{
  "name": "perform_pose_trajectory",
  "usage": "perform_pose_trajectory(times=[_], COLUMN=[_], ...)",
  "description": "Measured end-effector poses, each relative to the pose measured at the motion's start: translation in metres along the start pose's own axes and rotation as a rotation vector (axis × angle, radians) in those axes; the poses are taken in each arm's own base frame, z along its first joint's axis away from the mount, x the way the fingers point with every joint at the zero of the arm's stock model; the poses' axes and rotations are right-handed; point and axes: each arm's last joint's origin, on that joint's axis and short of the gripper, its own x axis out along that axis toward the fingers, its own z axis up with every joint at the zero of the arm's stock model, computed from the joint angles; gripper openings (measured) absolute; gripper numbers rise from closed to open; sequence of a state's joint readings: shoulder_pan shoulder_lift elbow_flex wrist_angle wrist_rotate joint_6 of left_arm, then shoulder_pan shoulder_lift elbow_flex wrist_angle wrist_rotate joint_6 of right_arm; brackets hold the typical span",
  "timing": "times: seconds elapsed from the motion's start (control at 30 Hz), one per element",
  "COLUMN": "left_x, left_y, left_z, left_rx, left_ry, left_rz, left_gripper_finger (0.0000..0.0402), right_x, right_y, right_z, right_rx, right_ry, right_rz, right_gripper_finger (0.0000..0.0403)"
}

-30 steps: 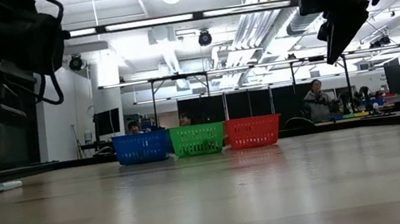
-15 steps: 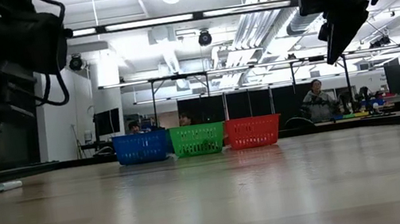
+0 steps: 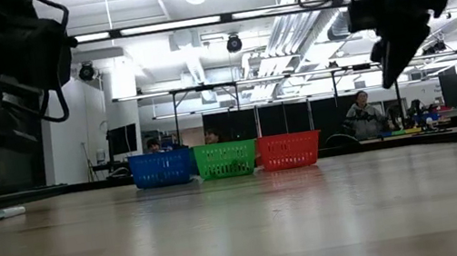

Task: Pick & Place Markers
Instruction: Put the green marker pen into the green bin

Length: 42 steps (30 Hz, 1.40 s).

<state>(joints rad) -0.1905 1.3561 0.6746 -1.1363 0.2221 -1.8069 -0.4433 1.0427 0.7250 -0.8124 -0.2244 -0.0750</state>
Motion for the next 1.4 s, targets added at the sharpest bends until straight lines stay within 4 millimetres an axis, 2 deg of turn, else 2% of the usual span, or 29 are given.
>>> perform_pose_trajectory(times=[0.37, 0.6, 0.8, 1.07, 1.23, 1.4], left_x=[0.012, 0.036, 0.052, 0.052, 0.053, 0.049], left_y=[-0.008, -0.009, -0.007, -0.006, -0.009, -0.014], left_z=[0.000, 0.001, 0.003, 0.003, 0.001, -0.001], left_rx=[-0.054, -0.069, 0.039, 0.173, 0.335, 0.422], left_ry=[0.020, 0.125, 0.238, 0.258, 0.311, 0.311], left_rz=[0.101, 0.210, 0.166, 0.158, 0.102, 0.052], left_gripper_finger=[0.0127, 0.0127, 0.0126, 0.0126, 0.0126, 0.0126], right_x=[-0.001, -0.001, -0.001, -0.001, -0.001, -0.001], right_y=[0.000, 0.001, 0.001, 0.001, 0.001, 0.001], right_z=[-0.002, -0.002, -0.002, -0.002, -0.002, -0.002], right_rx=[0.004, 0.000, -0.003, -0.004, -0.004, -0.004], right_ry=[0.004, 0.004, 0.004, 0.003, 0.003, 0.002], right_rz=[-0.009, -0.003, 0.008, 0.011, 0.011, 0.011], right_gripper_finger=[0.0099, 0.0099, 0.0099, 0.0099, 0.0099, 0.0099])
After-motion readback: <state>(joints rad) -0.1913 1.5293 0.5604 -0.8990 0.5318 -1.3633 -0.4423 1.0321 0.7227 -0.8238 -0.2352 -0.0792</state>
